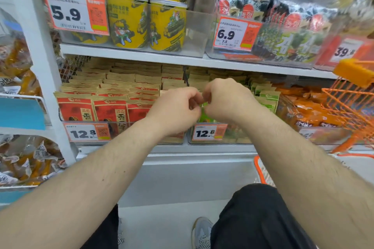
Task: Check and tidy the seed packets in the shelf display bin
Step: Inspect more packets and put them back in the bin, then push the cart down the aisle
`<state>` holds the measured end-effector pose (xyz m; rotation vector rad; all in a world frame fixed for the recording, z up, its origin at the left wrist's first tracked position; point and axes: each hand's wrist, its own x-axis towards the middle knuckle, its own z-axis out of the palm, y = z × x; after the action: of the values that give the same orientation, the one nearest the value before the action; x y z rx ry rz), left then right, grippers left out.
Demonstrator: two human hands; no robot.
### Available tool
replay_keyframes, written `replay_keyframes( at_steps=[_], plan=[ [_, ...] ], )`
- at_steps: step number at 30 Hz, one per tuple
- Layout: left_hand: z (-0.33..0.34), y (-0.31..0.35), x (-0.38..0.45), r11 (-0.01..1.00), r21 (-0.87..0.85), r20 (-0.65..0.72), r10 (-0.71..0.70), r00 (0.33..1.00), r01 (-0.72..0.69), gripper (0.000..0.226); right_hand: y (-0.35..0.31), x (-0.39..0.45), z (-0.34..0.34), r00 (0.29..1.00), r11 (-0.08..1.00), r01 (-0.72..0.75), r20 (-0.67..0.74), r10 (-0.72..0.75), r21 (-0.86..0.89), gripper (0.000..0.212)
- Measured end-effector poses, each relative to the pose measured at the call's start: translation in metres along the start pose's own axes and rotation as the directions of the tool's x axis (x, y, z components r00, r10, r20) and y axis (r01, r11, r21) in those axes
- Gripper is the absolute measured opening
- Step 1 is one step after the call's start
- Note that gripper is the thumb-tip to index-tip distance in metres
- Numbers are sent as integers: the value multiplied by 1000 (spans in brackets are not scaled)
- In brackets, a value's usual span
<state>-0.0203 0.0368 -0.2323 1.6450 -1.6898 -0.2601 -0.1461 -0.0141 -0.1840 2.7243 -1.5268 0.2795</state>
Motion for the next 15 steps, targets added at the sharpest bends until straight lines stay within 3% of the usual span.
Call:
replay_keyframes(
  at_steps=[3,9,12,15],
  plan=[
    [-2,30,10,982,161,153,70,986,-95,10,13,-18,-25,997,999,-52,55,52,3,27],
    [25,81,64,960,129,194,220,956,-247,7,62,-24,-56,972,970,-236,8,236,55,8],
    [51,107,103,919,-32,158,394,906,-394,13,100,-20,-59,914,932,-351,-186,362,87,21],
    [79,140,140,767,-273,-46,593,804,-581,24,134,-20,-69,728,914,-363,-557,400,181,40]
  ],
)
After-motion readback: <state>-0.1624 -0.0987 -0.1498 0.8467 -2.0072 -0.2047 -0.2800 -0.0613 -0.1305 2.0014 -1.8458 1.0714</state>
